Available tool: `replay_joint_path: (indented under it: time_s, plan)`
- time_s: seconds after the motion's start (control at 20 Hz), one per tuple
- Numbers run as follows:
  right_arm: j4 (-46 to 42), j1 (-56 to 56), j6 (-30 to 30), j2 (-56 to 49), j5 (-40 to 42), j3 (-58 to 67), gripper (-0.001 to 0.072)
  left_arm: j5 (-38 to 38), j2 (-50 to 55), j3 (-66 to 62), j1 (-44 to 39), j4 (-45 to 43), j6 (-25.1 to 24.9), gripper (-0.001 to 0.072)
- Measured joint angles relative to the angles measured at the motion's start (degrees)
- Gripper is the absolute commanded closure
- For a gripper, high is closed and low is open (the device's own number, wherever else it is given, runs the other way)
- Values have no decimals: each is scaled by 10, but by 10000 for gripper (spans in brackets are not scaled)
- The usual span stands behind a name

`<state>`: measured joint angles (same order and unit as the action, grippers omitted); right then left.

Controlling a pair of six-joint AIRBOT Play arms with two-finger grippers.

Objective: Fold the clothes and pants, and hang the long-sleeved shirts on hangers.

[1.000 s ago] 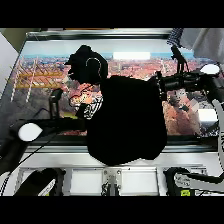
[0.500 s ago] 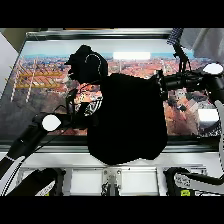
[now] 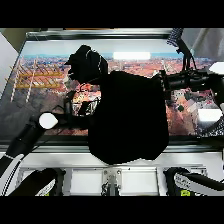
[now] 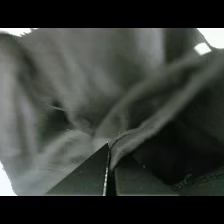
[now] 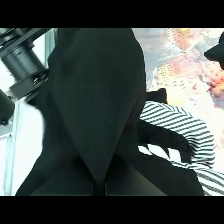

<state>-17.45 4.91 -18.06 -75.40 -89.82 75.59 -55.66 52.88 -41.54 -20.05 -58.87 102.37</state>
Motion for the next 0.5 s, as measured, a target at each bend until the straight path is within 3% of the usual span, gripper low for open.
replay_joint_path:
  time_s: [0.25, 0.5]
  plan:
    - [-7, 0, -26, 30, -3, 0, 707, -30, 0, -12, 113, 5, -47, 695]
    - [16, -1, -41, 38, -4, 0, 707, -39, 0, -14, 155, 5, -75, 695]
